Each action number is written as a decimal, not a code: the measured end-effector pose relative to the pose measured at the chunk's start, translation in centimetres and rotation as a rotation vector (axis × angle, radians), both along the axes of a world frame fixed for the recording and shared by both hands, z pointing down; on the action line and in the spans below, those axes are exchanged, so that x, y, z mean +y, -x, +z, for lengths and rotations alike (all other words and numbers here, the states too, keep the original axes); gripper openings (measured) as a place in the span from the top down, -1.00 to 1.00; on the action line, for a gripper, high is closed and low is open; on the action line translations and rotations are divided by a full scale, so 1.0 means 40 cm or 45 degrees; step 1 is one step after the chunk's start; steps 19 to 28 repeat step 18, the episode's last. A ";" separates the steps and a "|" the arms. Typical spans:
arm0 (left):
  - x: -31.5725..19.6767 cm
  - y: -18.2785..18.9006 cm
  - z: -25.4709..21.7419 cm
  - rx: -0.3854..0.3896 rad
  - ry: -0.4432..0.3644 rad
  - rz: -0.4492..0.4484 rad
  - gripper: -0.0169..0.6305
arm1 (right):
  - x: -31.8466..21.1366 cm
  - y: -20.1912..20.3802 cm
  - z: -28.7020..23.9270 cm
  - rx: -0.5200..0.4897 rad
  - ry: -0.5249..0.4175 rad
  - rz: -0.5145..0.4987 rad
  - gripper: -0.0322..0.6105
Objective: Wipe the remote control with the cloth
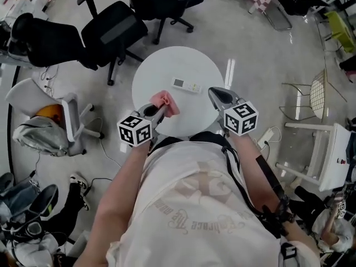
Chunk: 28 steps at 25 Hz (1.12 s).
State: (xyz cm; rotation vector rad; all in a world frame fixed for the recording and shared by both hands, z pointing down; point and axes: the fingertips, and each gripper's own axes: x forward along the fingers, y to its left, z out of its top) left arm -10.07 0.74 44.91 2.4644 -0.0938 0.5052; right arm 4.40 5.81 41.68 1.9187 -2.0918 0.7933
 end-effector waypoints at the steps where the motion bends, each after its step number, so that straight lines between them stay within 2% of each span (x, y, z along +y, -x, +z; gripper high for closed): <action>1: 0.003 -0.007 -0.007 0.005 -0.009 0.021 0.88 | 0.003 0.002 -0.008 -0.003 -0.015 0.003 0.88; 10: 0.005 -0.040 -0.055 0.020 -0.074 0.144 0.89 | 0.021 0.016 -0.023 -0.040 -0.088 0.064 0.88; 14: -0.001 -0.039 -0.057 0.011 -0.077 0.155 0.89 | 0.027 0.012 -0.025 -0.042 -0.086 0.079 0.88; 18: 0.003 -0.049 -0.063 0.011 -0.085 0.169 0.88 | 0.037 -0.014 -0.043 -0.101 -0.117 0.137 0.88; 28: 0.003 -0.049 -0.063 0.011 -0.085 0.169 0.88 | 0.037 -0.014 -0.043 -0.101 -0.117 0.137 0.88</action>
